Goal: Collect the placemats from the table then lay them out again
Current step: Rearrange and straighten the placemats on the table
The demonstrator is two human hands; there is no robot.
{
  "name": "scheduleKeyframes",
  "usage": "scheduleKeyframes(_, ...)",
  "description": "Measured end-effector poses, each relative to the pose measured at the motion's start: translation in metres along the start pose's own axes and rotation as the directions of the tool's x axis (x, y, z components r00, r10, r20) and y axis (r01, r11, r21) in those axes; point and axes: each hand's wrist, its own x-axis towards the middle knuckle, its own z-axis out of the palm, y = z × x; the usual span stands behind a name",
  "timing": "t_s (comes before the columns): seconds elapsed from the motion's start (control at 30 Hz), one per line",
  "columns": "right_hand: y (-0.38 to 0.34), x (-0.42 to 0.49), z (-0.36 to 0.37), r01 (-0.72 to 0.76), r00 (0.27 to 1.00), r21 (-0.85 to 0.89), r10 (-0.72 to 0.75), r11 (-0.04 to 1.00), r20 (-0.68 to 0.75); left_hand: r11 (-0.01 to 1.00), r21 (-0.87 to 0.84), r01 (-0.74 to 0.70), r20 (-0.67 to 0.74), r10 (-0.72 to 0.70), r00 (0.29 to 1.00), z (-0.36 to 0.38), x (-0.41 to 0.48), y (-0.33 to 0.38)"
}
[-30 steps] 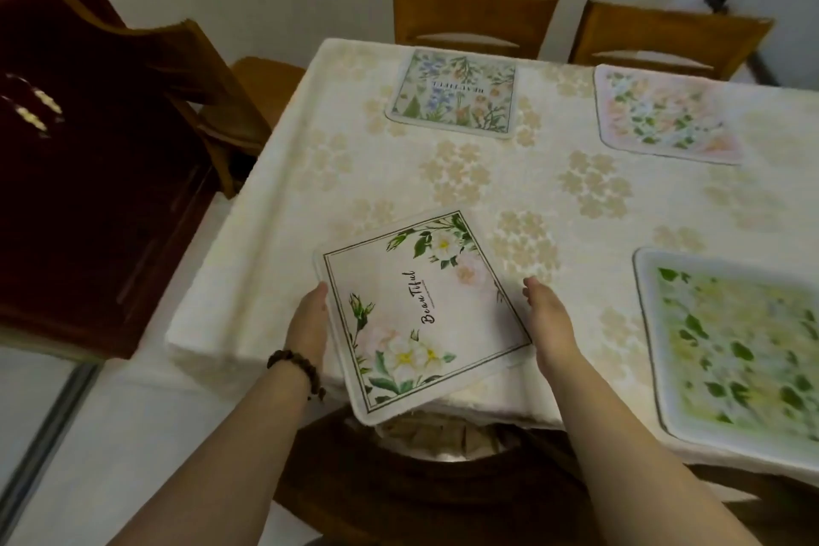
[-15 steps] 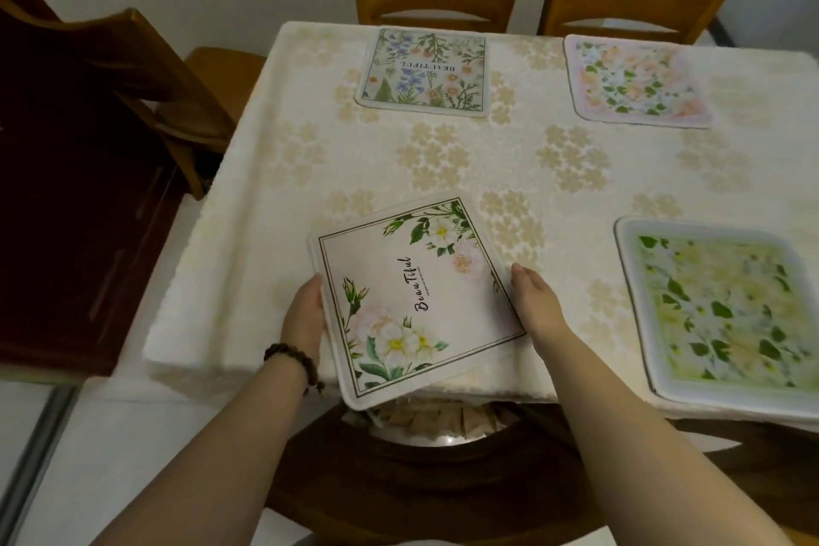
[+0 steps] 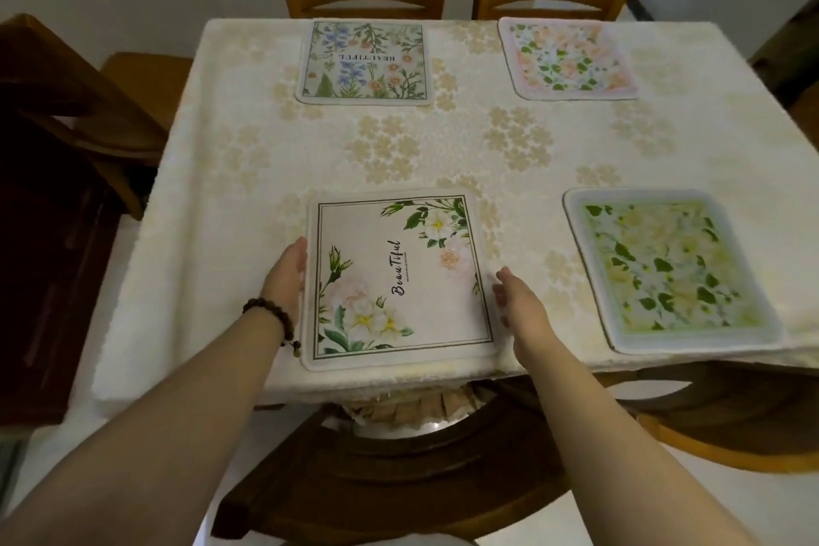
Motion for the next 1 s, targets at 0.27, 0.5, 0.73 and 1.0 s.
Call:
scheduleKeyframes(0.27,0.007,-0.015,0.006,-0.119,0.993,0.171,0.114,0.978,0.039,0.998,0.059,0.023,0.091,-0.029,0.995,0.011,0.023,0.027)
scheduleKeyframes(0.5,0.008,-0.013,-0.003,0.009,1.0,0.07,-0.008,0.998,-0.024,0.998,0.006,-0.059,-0.057,0.059,0.997,0.004,-0.016,0.014)
scheduleKeyframes(0.73,0.003,-0.014,0.003,0.037,0.999,0.006,-0.037,0.999,0.011,0.964,-0.114,0.239,-0.011,-0.242,0.97,0.01,-0.093,-0.041)
scheduleKeyframes(1.0,0.006,-0.023,0.021,0.058,0.998,-0.032,-0.057,0.998,0.015,0.914,-0.277,0.297,0.054,-0.294,0.954,0.011,-0.102,-0.051)
